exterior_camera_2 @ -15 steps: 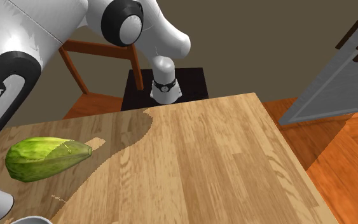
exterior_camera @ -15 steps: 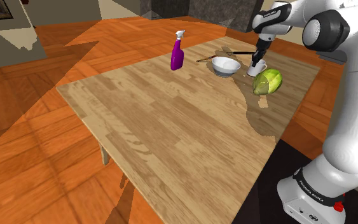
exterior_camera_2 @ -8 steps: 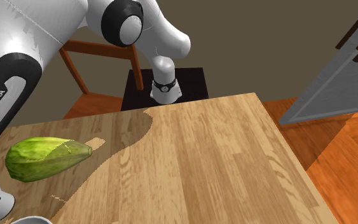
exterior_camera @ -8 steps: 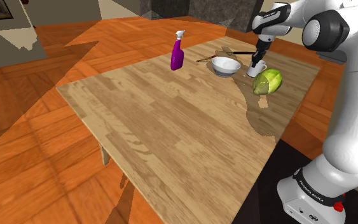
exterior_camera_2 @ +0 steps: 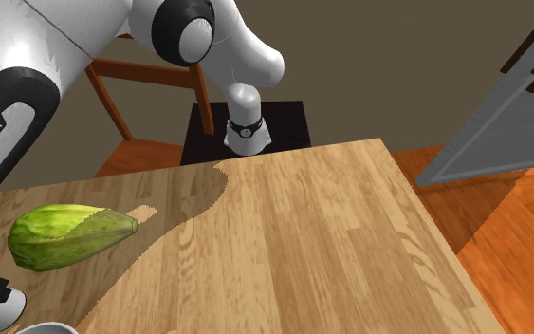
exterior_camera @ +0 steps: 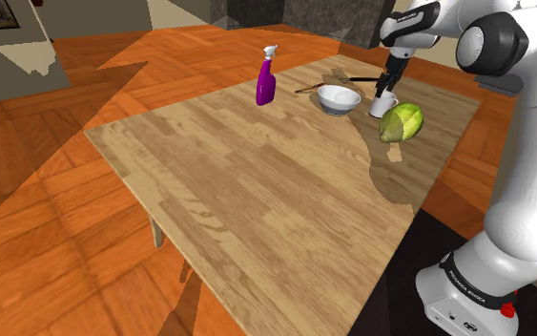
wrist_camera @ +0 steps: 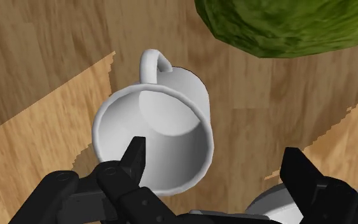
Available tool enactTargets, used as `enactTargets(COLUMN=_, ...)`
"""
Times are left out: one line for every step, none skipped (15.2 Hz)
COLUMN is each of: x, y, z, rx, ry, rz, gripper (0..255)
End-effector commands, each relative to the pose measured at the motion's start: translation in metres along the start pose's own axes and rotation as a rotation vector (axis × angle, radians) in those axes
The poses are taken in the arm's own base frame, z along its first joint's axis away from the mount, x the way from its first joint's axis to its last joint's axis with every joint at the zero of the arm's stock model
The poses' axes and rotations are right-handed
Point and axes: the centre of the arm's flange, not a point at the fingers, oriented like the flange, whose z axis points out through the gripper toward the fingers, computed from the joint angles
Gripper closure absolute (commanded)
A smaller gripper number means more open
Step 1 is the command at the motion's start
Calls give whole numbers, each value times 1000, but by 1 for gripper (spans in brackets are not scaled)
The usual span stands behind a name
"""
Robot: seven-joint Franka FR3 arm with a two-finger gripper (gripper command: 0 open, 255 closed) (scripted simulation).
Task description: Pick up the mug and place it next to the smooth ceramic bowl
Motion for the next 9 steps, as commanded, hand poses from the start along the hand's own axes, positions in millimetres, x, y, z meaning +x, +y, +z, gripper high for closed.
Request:
enactTargets(x=1, y=1, z=-24, rx=0, ry=0, rz=0, gripper=0)
enactTargets(x=1, y=1, z=-34, rx=0, ry=0, rz=0, gripper=0)
enactTargets(x=1, y=1, z=-34, rx=0, ry=0, rz=0, gripper=0)
enactTargets(x=1, y=1, z=-34, rx=0, ry=0, rz=0, gripper=0)
enactTargets(x=1, y=1, z=-34, rx=0, ry=0, rz=0, gripper=0)
enactTargets(x=1, y=1, z=-34, rx=0, ry=0, rz=0, gripper=0)
enactTargets(x=1, y=1, z=-34, rx=0, ry=0, rz=0, gripper=0)
enactTargets(x=1, y=1, z=-34, rx=0, ry=0, rz=0, gripper=0)
enactTargets(x=1, y=1, z=-34, rx=0, ry=0, rz=0, gripper=0)
